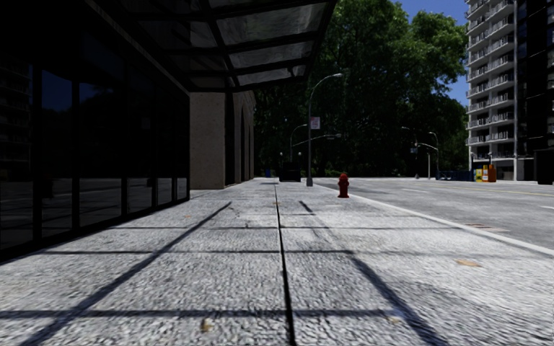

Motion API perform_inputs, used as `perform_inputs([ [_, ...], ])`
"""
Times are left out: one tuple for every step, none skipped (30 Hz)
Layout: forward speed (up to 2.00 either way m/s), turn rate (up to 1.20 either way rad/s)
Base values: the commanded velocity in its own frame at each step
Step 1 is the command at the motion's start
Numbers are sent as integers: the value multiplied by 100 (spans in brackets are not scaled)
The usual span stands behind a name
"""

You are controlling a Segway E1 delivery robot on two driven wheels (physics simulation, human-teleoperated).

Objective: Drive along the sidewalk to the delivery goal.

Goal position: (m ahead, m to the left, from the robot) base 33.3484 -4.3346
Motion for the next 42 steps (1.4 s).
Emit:
perform_inputs([
  [198, 0],
  [198, 0],
  [198, 0],
  [198, 0],
  [198, 0],
  [198, 0],
  [198, 0],
  [198, 0],
  [198, 0],
  [198, 0],
  [198, 0],
  [198, 0],
  [198, 0],
  [198, 0],
  [198, 0],
  [198, 0],
  [198, 0],
  [198, 0],
  [198, 0],
  [198, 0],
  [198, 0],
  [198, 0],
  [198, 0],
  [198, 0],
  [198, 0],
  [198, 0],
  [198, 0],
  [198, 0],
  [198, 0],
  [198, 0],
  [198, 0],
  [198, 0],
  [198, 0],
  [198, 0],
  [198, 0],
  [198, 0],
  [198, 0],
  [198, 0],
  [198, 0],
  [198, 0],
  [198, 0],
  [198, 0],
])
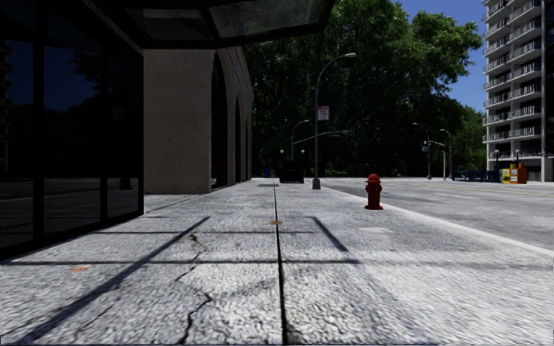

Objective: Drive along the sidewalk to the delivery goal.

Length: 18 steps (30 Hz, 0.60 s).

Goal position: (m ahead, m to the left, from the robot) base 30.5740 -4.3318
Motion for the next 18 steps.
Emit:
perform_inputs([
  [198, 0],
  [198, 0],
  [198, 0],
  [198, 0],
  [198, 0],
  [198, 0],
  [198, 0],
  [198, 0],
  [198, 0],
  [198, 0],
  [198, 0],
  [198, 0],
  [198, 0],
  [198, 0],
  [198, 0],
  [198, 0],
  [198, 0],
  [198, 0],
])
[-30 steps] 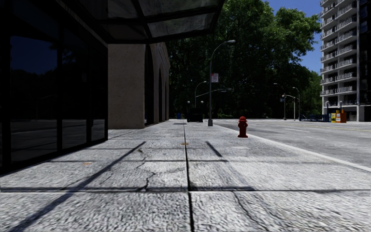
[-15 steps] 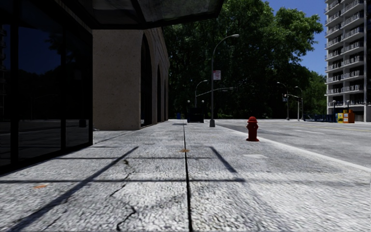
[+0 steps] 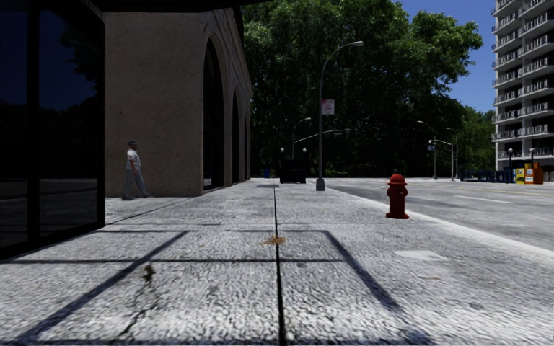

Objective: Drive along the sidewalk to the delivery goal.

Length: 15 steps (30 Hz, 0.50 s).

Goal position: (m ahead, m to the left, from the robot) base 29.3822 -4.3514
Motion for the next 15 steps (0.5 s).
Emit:
perform_inputs([
  [198, 0],
  [198, 0],
  [198, 0],
  [198, 0],
  [198, 0],
  [198, 0],
  [198, 0],
  [198, 0],
  [198, 0],
  [198, 0],
  [198, 0],
  [198, 0],
  [198, 0],
  [198, 0],
  [198, 0],
])
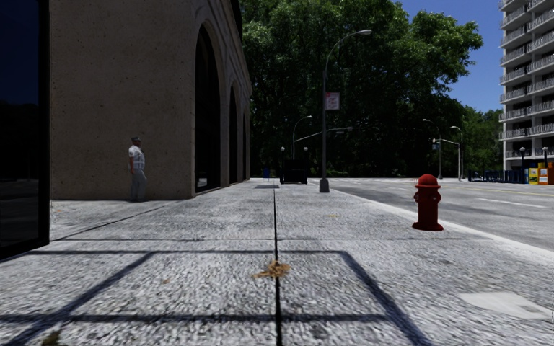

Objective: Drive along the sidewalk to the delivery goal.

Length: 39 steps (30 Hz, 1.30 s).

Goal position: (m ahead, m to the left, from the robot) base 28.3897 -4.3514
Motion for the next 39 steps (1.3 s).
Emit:
perform_inputs([
  [198, 0],
  [198, 0],
  [198, 0],
  [198, 0],
  [198, 0],
  [198, 0],
  [198, 0],
  [198, 0],
  [198, 0],
  [198, 0],
  [198, 0],
  [198, 0],
  [198, 0],
  [198, 0],
  [198, 0],
  [198, 0],
  [198, 0],
  [198, 0],
  [198, 0],
  [198, 0],
  [198, 0],
  [198, 0],
  [198, 0],
  [198, 0],
  [198, 0],
  [198, 0],
  [198, 0],
  [198, 0],
  [198, 0],
  [198, 0],
  [198, 0],
  [198, 0],
  [198, 0],
  [198, 0],
  [198, 0],
  [198, 0],
  [198, 0],
  [198, 0],
  [198, 0],
])
